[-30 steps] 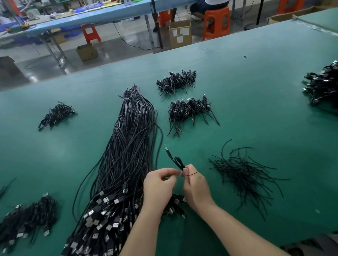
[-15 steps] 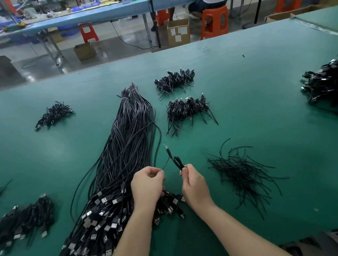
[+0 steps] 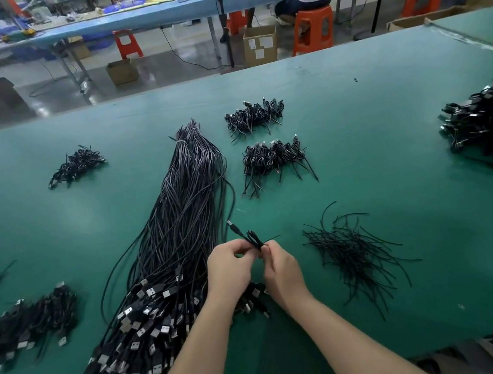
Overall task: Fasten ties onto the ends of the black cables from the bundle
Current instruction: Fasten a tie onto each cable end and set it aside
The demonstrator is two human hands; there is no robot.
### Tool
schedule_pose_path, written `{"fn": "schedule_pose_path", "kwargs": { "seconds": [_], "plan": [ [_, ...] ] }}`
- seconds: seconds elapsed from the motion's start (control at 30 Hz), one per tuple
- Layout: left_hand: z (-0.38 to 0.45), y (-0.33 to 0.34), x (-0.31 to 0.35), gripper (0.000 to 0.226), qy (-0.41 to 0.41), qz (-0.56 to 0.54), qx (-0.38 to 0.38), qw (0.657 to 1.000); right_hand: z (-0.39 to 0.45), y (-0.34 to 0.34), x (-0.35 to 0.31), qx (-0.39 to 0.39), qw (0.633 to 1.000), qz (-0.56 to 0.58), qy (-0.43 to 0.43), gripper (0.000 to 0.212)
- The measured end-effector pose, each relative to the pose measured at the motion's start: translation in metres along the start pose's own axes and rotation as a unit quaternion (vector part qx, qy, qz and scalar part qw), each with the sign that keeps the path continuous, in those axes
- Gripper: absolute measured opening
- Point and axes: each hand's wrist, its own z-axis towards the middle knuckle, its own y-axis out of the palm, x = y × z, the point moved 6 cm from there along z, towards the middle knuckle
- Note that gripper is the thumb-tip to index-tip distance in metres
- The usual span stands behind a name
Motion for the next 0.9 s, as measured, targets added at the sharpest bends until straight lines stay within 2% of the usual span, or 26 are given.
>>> {"fn": "schedule_pose_path", "kwargs": {
  "seconds": [0.17, 0.33, 0.43, 0.5, 0.67, 0.8, 0.9],
  "plan": [
    [-0.001, -0.001, 0.001, 0.014, 0.014, 0.0, 0.007, 1.0, 0.0, -0.001, -0.001, 0.008, 1.0, 0.006, -0.002, 0.026],
    [-0.004, 0.001, 0.0, 0.017, 0.011, 0.0, 0.005, 1.0, 0.0, -0.002, -0.001, 0.009, 1.0, 0.018, 0.006, 0.009],
    [-0.004, 0.004, -0.001, 0.021, 0.014, 0.035, -0.003, 0.999, 0.0, -0.003, -0.002, 0.011, 1.0, 0.02, 0.004, 0.009],
    [-0.004, 0.006, -0.002, 0.014, 0.02, 0.076, -0.012, 0.997, 0.001, -0.003, -0.003, 0.011, 1.0, 0.028, 0.005, 0.01],
    [-0.009, 0.004, 0.001, 0.005, 0.109, 0.149, 0.027, 0.982, 0.0, -0.004, -0.005, -0.014, 0.999, 0.038, 0.001, 0.012],
    [-0.02, -0.005, 0.013, 0.001, 0.232, 0.223, 0.1, 0.942, 0.004, -0.005, -0.005, -0.066, 0.994, 0.08, 0.017, 0.013],
    [-0.029, -0.009, 0.025, 0.011, 0.382, 0.277, 0.163, 0.866, 0.006, -0.004, -0.008, -0.117, 0.981, 0.151, 0.045, 0.015]
  ]
}}
